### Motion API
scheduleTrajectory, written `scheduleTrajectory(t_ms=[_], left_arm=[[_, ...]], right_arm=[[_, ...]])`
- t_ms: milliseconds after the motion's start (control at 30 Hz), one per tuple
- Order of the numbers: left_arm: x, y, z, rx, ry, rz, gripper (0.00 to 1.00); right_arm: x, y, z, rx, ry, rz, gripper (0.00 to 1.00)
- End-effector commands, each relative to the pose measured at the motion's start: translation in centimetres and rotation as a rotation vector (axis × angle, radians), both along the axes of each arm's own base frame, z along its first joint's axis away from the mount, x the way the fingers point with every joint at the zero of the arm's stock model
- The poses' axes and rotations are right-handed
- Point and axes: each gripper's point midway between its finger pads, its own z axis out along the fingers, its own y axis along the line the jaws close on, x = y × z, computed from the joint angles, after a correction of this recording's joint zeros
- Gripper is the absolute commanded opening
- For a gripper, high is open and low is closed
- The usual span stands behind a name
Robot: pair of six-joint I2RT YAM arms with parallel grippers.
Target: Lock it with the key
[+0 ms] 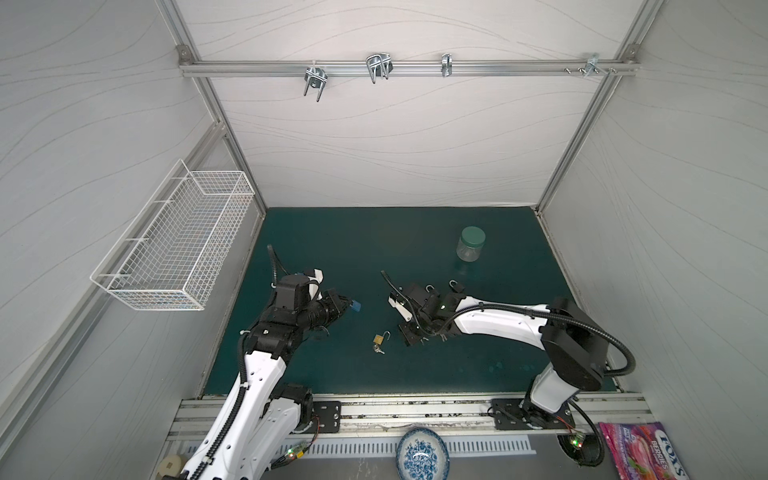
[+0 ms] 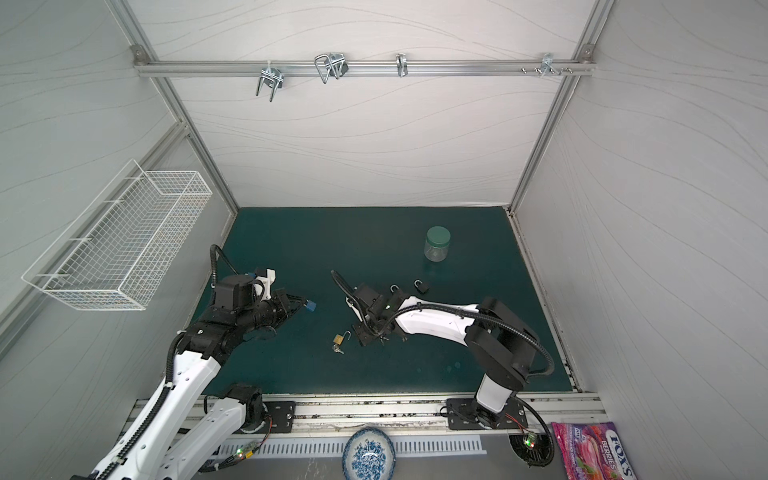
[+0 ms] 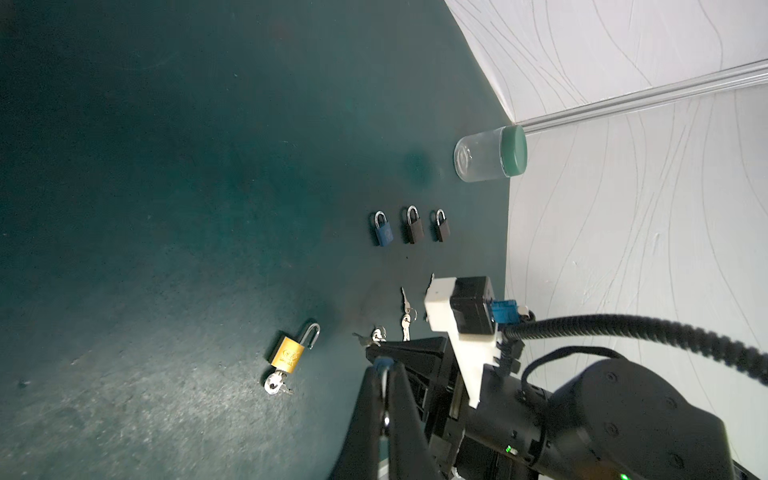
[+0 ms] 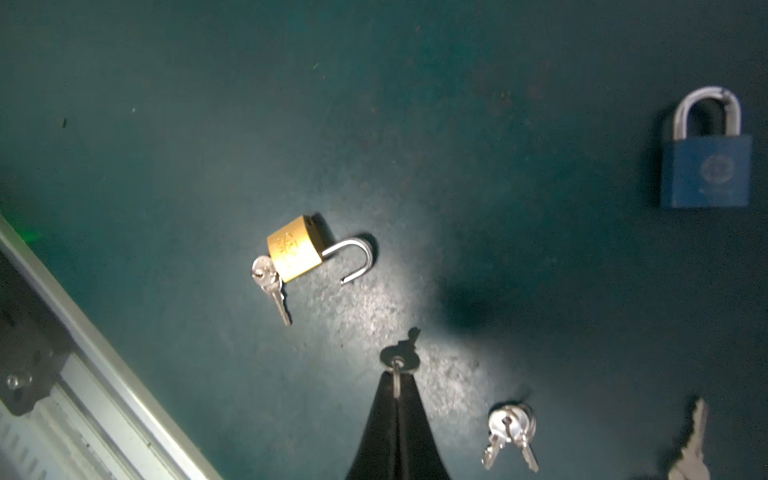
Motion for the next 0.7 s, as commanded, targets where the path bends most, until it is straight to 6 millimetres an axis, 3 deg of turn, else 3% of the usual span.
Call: scheduleTrajectory(t_ms=[0,433,667], left_arm=[[0.3,-0.3,1.3,-0.030,-0.048,-0.012,0.00],[0.6,-0.8,1.3,-0.063,-0.050,-0.026,0.00],[0.5,-0.9,1.1,-0.066,-0.044,-0.031,0.00]], right_arm=[[0.8,0.3,-0.7,-0.005,0.002,-0.036,0.00],[-1.5,-2.5,-2.7,-0.083,0.080,-0.063,0.00],[-2.4,-3.0,-3.1,-0.096,0.105,-0.052,0.00]])
